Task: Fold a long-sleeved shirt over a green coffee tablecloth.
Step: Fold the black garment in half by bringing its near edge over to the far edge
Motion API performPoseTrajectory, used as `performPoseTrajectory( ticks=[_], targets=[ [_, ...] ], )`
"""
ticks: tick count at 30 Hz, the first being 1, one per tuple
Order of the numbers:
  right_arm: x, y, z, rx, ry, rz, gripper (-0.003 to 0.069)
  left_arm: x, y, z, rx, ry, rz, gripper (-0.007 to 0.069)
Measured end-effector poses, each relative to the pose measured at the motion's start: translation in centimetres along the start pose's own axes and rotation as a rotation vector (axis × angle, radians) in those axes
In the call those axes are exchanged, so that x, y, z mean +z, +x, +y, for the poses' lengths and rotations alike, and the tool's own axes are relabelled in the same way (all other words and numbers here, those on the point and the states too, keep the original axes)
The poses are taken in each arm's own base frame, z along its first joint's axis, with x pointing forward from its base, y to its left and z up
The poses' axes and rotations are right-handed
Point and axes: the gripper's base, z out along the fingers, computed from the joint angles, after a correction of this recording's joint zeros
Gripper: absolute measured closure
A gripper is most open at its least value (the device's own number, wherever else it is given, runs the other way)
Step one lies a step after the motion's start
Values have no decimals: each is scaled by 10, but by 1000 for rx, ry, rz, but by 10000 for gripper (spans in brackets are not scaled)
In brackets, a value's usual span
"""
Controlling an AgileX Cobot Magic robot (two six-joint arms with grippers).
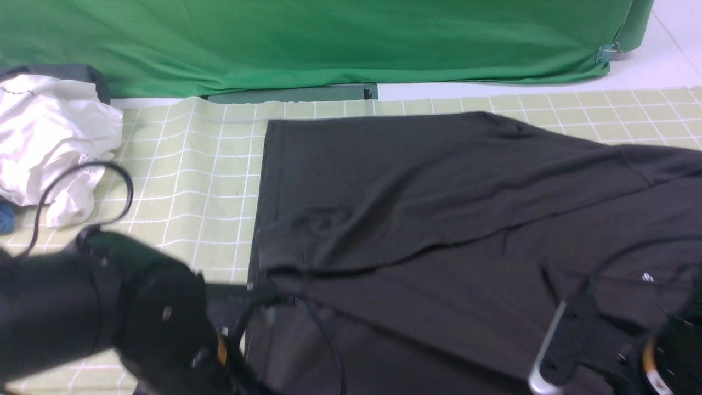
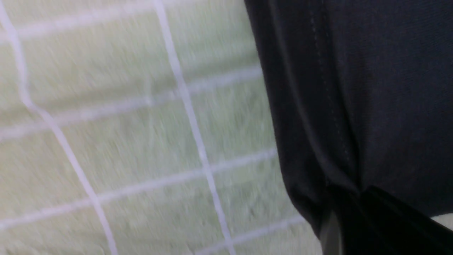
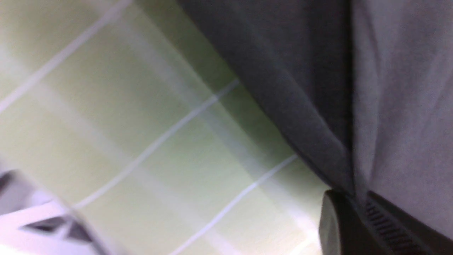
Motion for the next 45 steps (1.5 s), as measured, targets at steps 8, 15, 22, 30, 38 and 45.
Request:
performPoseTrajectory(
  ticks=[8, 15, 22, 30, 38, 45],
  targets=[
    [-10, 27, 7, 46, -23, -44, 634, -12, 26, -14, 26, 89, 19, 601],
    [-49, 19, -12, 56, 126, -120, 634, -53, 5, -17, 48, 125, -105, 601],
    [-77, -7, -29, 47, 216, -182, 641, -89, -41, 4, -49, 148, -294, 601],
    [-81, -53, -78, 97, 245, -184, 641, -98, -96, 34, -116, 149, -392, 601],
    [-78, -102, -153, 188, 264, -221, 641, -116, -162, 63, -145, 140, -499, 601],
    [-54, -141, -201, 204, 281, -232, 641, -121, -210, 69, -116, 80, -532, 605]
  ],
)
